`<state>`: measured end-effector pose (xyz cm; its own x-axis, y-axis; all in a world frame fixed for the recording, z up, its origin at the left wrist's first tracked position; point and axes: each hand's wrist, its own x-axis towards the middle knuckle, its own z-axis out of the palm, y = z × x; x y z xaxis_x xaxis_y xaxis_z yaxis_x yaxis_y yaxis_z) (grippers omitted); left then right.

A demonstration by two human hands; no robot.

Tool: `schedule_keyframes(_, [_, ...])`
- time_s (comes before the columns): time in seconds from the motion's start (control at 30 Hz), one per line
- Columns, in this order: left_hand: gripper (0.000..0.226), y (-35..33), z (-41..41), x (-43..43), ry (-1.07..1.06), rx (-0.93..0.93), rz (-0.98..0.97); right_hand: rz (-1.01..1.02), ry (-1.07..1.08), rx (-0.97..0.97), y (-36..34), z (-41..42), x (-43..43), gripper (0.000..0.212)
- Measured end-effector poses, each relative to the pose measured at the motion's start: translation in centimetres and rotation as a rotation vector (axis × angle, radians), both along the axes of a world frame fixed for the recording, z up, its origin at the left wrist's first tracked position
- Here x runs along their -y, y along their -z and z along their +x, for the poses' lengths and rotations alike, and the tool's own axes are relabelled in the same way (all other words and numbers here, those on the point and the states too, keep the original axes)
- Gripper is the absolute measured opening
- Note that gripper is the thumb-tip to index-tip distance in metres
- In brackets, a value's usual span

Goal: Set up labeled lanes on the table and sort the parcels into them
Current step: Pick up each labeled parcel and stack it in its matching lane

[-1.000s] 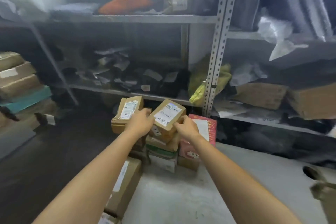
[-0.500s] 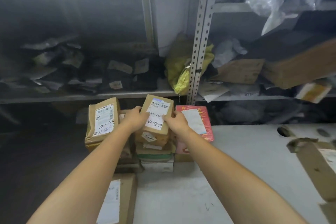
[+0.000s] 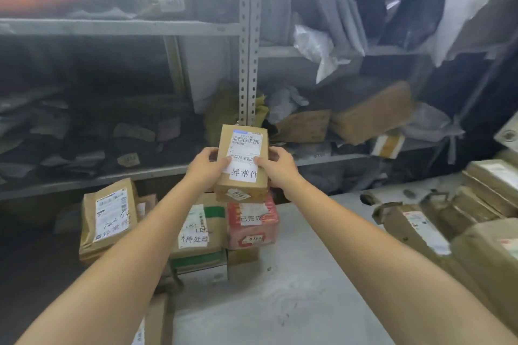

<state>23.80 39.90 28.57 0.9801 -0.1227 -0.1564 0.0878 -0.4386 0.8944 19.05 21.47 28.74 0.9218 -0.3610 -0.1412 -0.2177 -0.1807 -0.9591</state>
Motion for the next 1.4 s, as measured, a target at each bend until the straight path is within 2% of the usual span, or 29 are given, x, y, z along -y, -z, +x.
schedule_keyframes(0.13, [0.044, -2.6, -2.5, 8.9, 0.122, -0.037, -0.121, -0.013, 0.099, 0.018, -3.1, -5.3, 8.4, 0.041])
schedule_keyframes(0.3, [0.037, -6.1, -8.7, 22.3, 0.34, -0.031, -0.142, -0.098, 0.286, 0.033, -5.9, -14.6, 20.9, 0.059])
schedule_keyframes(0.5, [0.04, -9.0, -21.0, 39.1, 0.616, 0.033, -0.152, -0.132, 0.472, 0.074, -9.3, -30.3, 35.1, 0.052])
schedule_keyframes(0.67, [0.042, -9.9, -32.1, 51.6, 0.746, 0.009, -0.158, -0.105, 0.607, 0.082, -9.1, -43.0, 46.3, 0.061])
schedule_keyframes(0.83, [0.025, -9.7, -40.9, 61.6, 0.88, 0.01, -0.094, -0.047, 0.735, 0.056, -7.4, -52.6, 54.7, 0.077])
schedule_keyframes(1.03, [0.022, -8.1, -46.1, 72.7, 0.947, 0.02, -0.063, -0.066, 0.85, 0.042, -5.5, -59.0, 63.9, 0.079])
schedule_keyframes(1.17, [0.007, -6.5, -47.6, 80.1, 0.996, -0.007, -0.073, -0.061, 0.883, 0.015, -4.3, -60.4, 70.7, 0.07])
schedule_keyframes(1.27, [0.012, -5.5, -47.0, 86.4, 1.03, -0.049, -0.079, -0.051, 0.891, 0.008, -3.3, -60.2, 76.6, 0.069])
schedule_keyframes(1.33, [0.032, -4.8, -46.1, 91.1, 1.052, -0.064, -0.095, -0.057, 0.902, -0.02, -3.1, -59.8, 80.4, 0.071])
schedule_keyframes(1.4, [0.041, -4.3, -45.0, 95.5, 1.071, -0.101, -0.122, -0.071, 0.917, -0.046, -3.1, -59.1, 84.3, 0.071])
